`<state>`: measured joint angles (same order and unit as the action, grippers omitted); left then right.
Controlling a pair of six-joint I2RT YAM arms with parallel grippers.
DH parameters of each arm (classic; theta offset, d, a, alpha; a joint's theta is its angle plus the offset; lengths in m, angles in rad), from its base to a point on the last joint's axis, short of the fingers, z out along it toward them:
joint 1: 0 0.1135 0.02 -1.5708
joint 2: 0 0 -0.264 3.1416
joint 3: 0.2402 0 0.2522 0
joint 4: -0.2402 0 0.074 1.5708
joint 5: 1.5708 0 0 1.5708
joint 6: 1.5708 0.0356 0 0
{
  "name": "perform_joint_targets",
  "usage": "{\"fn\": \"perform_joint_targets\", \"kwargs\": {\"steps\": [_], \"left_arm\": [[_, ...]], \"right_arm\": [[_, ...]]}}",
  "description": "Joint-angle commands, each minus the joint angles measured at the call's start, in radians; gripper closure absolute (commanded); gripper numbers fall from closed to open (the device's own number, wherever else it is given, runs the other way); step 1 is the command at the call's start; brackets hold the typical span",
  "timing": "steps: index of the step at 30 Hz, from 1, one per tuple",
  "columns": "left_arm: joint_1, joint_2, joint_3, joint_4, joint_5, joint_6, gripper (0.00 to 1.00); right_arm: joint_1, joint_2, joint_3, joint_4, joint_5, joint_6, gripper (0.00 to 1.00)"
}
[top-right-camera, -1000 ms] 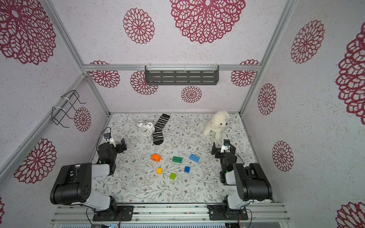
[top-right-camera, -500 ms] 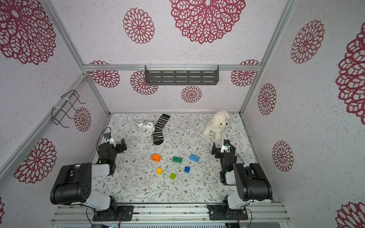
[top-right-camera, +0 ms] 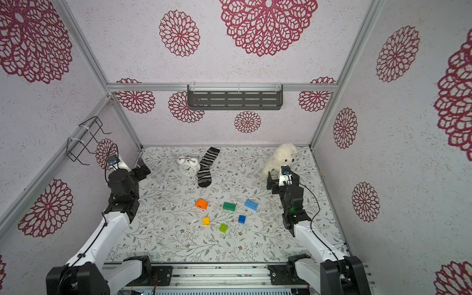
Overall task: Assemble an ice cream with lego
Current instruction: Pick up the lego brick from the center of the board.
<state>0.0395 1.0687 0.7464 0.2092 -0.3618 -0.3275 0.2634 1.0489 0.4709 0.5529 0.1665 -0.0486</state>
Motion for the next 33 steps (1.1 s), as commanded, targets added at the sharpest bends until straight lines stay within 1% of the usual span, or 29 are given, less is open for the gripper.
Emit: {"fn": "perform_joint_targets", "kwargs": {"steps": [1,6,9,11,15,18,20,21,23,24,26,28,30,33], "left_arm": [[-0.076,-0.03,0.087,-0.36,-0.072,-0.095,0.03],[-0.231,-0.043,0.28,-0.729,-0.12,-0.164,0.03],[-0.298,-0.048,0.357,-0.92,-0.125,-0.24,0.03],[-0.337,-0.057,0.386,-1.008,-0.112,-0.286,0.03],[-0.421,-0.047,0.411,-1.133,-0.109,-0.352,0.03],[-0.471,-0.014,0.403,-1.166,-0.056,-0.362,0.03],[-0.506,0.017,0.385,-1.162,-0.004,-0.362,0.03],[-0.522,0.031,0.375,-1.162,0.003,-0.366,0.03],[-0.552,0.056,0.355,-1.166,0.006,-0.379,0.03],[-0.564,0.066,0.346,-1.168,0.011,-0.392,0.03],[-0.581,0.073,0.319,-1.151,0.04,-0.414,0.02],[-0.59,0.066,0.281,-1.12,0.076,-0.439,0.02],[-0.597,0.056,0.242,-1.094,0.089,-0.465,0.01],[-0.599,0.041,0.193,-1.062,0.105,-0.494,0.01]], "right_arm": [[0.085,-0.033,0.08,-0.363,0.12,0.064,0.05],[0.211,-0.047,0.221,-0.695,0.136,0.201,0.03],[0.295,-0.025,0.3,-0.835,0.137,0.27,0.02],[0.362,0.001,0.343,-0.908,0.161,0.298,0.02],[0.464,0.111,0.431,-1.034,0.185,0.331,0.04],[0.508,0.213,0.482,-1.083,0.174,0.341,0.05],[0.535,0.271,0.507,-1.087,0.168,0.339,0.08],[0.546,0.289,0.513,-1.08,0.166,0.336,0.08],[0.558,0.326,0.528,-1.061,0.147,0.305,0.11],[0.561,0.342,0.539,-1.051,0.125,0.268,0.12],[0.562,0.372,0.566,-1.042,0.075,0.173,0.12],[0.563,0.402,0.591,-1.041,0.019,0.045,0.12],[0.562,0.43,0.625,-1.068,-0.024,-0.049,0.13],[0.564,0.471,0.686,-1.133,-0.065,-0.094,0.17]]}}
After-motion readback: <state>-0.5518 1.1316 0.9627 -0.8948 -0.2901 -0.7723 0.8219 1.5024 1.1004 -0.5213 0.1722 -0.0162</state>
